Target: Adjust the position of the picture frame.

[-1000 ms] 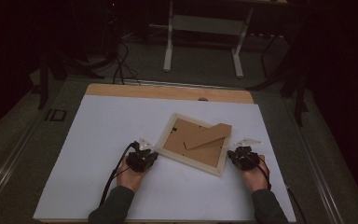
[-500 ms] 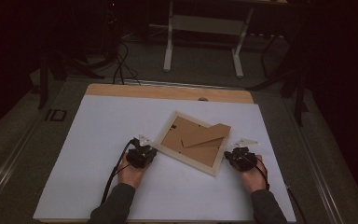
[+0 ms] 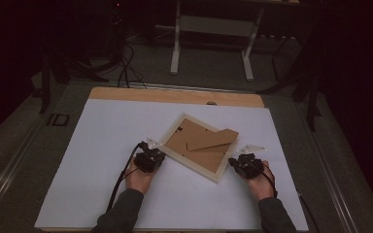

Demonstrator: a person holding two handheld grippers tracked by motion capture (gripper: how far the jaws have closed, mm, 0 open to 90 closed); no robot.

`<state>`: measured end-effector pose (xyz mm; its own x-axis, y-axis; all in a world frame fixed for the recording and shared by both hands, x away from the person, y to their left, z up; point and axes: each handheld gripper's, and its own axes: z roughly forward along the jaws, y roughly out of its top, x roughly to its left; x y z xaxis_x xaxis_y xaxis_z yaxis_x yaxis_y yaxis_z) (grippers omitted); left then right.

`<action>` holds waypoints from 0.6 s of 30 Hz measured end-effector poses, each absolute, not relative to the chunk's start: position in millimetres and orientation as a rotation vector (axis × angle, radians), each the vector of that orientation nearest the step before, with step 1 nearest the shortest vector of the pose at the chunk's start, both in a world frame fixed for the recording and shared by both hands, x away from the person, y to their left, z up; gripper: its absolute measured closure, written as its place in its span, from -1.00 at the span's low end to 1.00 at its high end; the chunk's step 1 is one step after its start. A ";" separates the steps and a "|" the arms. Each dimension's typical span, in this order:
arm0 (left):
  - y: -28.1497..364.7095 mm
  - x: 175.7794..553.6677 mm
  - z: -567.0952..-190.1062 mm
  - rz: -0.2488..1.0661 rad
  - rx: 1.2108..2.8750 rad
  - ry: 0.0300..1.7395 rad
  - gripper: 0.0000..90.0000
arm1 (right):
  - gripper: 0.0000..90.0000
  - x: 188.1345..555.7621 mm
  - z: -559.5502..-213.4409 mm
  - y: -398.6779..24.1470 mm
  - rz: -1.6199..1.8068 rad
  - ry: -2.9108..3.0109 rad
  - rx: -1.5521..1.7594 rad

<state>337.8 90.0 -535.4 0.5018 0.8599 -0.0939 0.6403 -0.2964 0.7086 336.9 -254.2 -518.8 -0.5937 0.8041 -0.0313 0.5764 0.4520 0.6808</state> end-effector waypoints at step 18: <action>82.1 340.2 -535.3 0.396 2.044 1.222 1.00 | 1.00 331.9 -519.8 -229.5 0.941 2.409 1.090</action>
